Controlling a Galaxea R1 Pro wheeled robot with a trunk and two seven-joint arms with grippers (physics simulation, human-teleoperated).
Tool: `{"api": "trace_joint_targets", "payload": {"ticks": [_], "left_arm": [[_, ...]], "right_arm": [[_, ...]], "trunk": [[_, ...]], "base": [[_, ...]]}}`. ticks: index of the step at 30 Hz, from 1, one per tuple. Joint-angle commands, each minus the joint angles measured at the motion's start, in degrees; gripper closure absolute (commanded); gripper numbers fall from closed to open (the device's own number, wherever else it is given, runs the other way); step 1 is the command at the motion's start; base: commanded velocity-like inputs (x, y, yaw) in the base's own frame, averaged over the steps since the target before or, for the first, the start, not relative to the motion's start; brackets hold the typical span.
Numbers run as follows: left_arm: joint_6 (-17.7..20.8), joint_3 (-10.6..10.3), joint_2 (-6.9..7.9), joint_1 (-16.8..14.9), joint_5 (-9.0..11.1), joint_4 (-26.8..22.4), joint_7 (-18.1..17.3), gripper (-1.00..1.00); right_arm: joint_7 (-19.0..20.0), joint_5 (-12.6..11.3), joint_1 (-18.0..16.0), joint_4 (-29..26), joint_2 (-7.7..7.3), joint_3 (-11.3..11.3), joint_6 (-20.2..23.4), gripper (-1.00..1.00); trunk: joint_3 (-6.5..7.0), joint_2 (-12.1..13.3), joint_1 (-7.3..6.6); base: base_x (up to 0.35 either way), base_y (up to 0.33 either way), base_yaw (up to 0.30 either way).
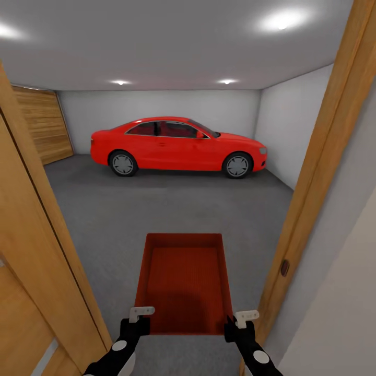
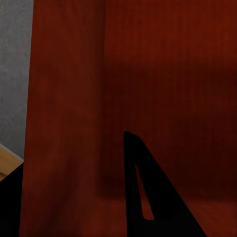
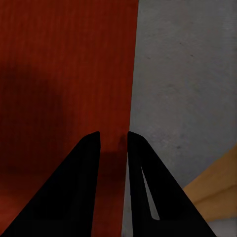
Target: Move the two storage containers from the living room to the garage. In the garage, place one container on the floor and stack the other container on top of it (either order is fine).
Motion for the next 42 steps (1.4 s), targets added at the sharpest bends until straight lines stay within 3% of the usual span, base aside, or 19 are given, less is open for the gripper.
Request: {"api": "trace_joint_targets", "payload": {"ticks": [1, 42], "left_arm": [[-0.3, 0.9, 0.80, -0.1, -0.1, 0.0, 3.1, 1.00], [-0.3, 0.9, 0.72, -0.1, -0.1, 0.0, 3.1, 1.00]], "right_arm": [[1.8, -0.4, -0.1, 0.0, -0.10, 0.5, -0.2, 1.00], [1.8, -0.4, -0.1, 0.0, -0.07, 0.4, -0.2, 1.00]], "trunk": [[-0.13, -0.1, 0.03], [-0.13, -0.1, 0.03]], "base": [[0.000, 0.000, 0.000], [0.000, 0.020, -0.027]]}}
